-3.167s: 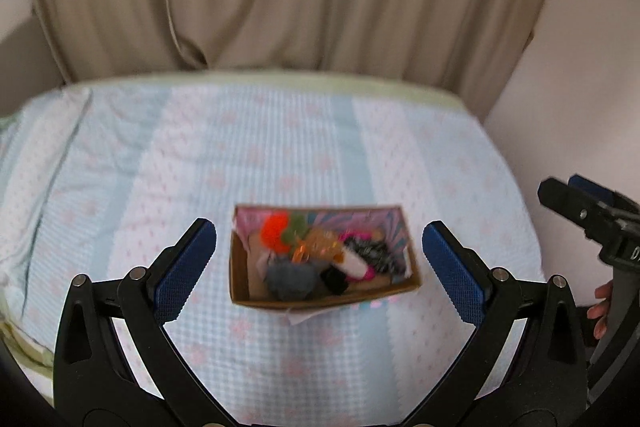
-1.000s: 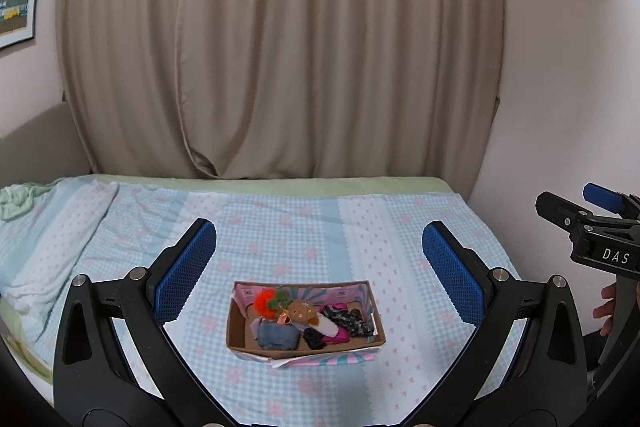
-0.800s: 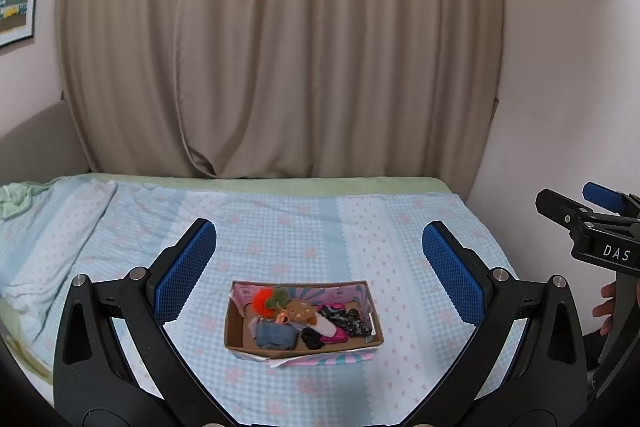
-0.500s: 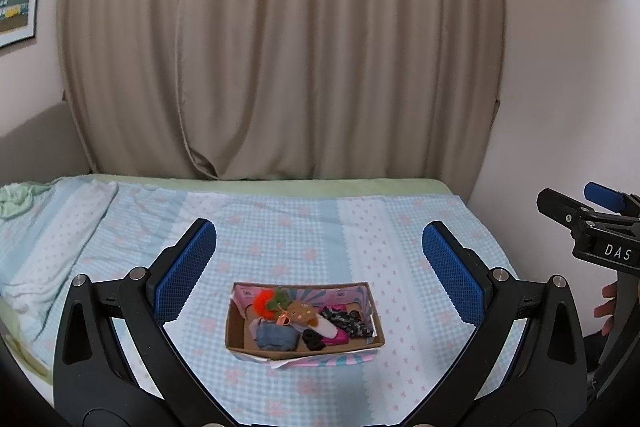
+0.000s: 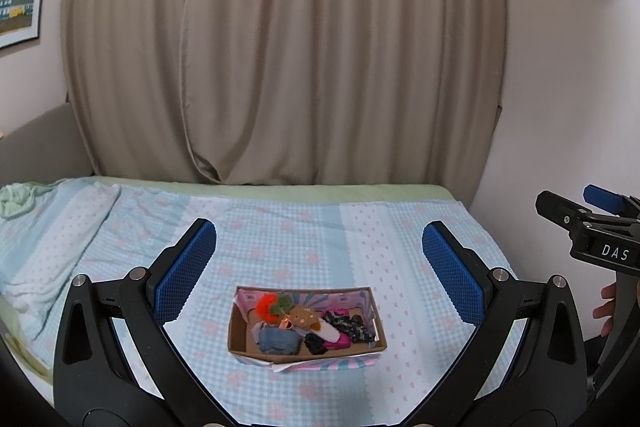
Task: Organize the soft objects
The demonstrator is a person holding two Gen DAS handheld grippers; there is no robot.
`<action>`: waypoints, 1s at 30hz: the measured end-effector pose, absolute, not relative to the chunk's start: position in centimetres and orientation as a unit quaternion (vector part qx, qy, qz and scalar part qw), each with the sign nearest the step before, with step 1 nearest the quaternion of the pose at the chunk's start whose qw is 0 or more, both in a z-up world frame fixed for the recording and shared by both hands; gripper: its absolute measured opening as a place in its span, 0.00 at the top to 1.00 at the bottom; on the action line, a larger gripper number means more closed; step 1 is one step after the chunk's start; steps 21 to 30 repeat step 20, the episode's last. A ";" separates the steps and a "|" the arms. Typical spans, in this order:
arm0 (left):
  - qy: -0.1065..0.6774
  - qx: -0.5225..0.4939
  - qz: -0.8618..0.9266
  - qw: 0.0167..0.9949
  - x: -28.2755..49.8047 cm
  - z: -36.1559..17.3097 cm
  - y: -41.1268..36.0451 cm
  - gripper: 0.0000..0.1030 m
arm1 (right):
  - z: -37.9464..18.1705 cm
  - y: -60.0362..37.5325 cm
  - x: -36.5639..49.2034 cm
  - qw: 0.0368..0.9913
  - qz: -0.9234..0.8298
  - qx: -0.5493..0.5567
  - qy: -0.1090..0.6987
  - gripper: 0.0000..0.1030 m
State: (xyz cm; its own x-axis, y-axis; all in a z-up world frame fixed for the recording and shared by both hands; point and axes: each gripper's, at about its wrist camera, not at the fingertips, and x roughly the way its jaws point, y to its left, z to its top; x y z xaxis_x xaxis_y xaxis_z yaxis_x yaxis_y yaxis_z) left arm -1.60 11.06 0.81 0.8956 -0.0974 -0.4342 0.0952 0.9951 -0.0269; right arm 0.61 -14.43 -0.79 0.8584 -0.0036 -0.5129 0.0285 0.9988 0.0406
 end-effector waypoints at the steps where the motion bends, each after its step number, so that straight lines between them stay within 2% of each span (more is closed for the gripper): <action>1: 0.223 -0.003 -0.049 0.974 -1.6 0.8 11.1 0.00 | -0.8 -14.4 0.6 0.964 -0.009 0.023 0.266 0.01; 30: 0.190 0.000 -0.034 0.981 -2.1 0.9 10.8 0.00 | -0.9 -14.1 1.1 0.964 -0.013 0.021 0.266 0.01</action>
